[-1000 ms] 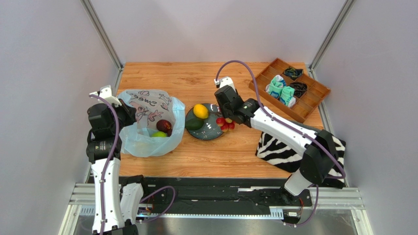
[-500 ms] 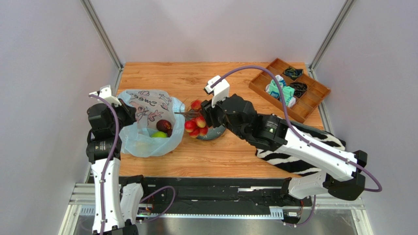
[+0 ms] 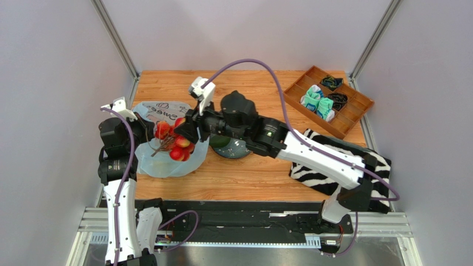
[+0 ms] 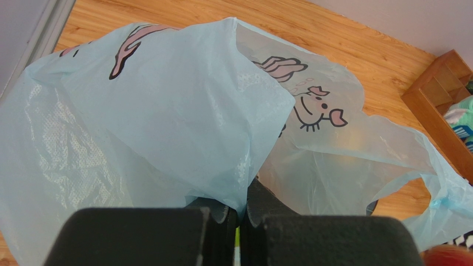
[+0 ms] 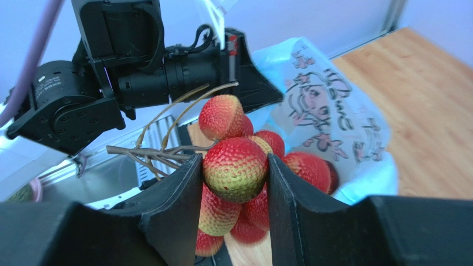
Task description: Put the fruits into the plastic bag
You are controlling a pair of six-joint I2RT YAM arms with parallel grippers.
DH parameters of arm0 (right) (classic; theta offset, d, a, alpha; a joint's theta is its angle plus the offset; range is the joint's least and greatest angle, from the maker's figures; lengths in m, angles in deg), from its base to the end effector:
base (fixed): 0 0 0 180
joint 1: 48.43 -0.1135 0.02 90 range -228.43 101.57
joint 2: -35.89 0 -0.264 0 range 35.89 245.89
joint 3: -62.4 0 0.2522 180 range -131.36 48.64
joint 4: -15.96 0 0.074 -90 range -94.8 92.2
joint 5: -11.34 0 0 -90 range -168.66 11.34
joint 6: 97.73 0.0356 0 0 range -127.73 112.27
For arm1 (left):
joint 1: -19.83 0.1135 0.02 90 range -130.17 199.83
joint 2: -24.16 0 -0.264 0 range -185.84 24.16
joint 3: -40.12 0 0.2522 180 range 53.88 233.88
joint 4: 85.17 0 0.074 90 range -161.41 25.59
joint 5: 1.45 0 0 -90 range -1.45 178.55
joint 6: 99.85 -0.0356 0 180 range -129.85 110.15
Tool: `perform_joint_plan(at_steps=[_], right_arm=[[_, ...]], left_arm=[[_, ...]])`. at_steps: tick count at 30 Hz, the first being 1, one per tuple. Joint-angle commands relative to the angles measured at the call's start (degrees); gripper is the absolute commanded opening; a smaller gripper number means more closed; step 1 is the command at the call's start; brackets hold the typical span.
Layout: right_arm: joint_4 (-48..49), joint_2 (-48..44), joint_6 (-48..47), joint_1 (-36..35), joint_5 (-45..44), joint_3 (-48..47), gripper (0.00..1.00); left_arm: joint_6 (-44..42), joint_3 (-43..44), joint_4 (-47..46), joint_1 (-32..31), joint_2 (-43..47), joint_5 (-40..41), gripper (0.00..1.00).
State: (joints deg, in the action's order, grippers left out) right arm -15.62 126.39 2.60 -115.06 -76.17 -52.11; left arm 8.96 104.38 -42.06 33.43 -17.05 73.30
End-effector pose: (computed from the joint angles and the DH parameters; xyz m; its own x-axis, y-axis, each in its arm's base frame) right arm 0.1419 0.3323 0.4657 -0.2189 -0.0550 -0.9742 -0.9097 0.3727 0.1834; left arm 0.1531 0.0274 0.3490 -0.3199 -0.3974 -0.8601 -0.0949 0.9166 -0.3883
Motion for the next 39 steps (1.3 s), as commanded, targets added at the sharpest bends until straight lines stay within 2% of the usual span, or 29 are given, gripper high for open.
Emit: perform_joint_plan(at_steps=[1, 6, 14, 18, 29, 33, 39], right_arm=[[3.9, 7.0, 3.1, -0.3, 6.6, -6.3, 0.0], [1.7, 12.8, 3.1, 0.8, 2.6, -9.8, 0.0], [0.8, 15.4, 6.5, 5.9, -2.1, -5.8, 0.0], [-2.5, 18.1, 4.8, 6.3, -9.1, -7.4, 0.0], [-7.9, 32.8, 3.9, 3.6, -16.2, -21.9, 0.0], [-5.7, 36.3, 5.0, 1.5, -16.6, -27.4, 0.0], [1.3, 40.4, 7.9, 1.2, -18.9, -27.5, 0.0]], left_arm=[[0.5, -0.1, -2.4, 0.5, 0.4, -1.2, 0.0], [0.4, -0.1, -2.4, 0.5, 0.5, -1.4, 0.0], [0.6, -0.1, -2.4, 0.7, 0.7, -1.6, 0.0], [0.6, -0.1, -2.4, 0.9, 0.7, -1.7, 0.0], [0.9, -0.3, -2.6, 1.0, 0.7, -2.5, 0.0], [0.9, -0.3, -2.8, 1.1, 0.6, -2.6, 0.0], [1.0, -0.4, -2.8, 1.0, 0.5, -2.8, 0.0]])
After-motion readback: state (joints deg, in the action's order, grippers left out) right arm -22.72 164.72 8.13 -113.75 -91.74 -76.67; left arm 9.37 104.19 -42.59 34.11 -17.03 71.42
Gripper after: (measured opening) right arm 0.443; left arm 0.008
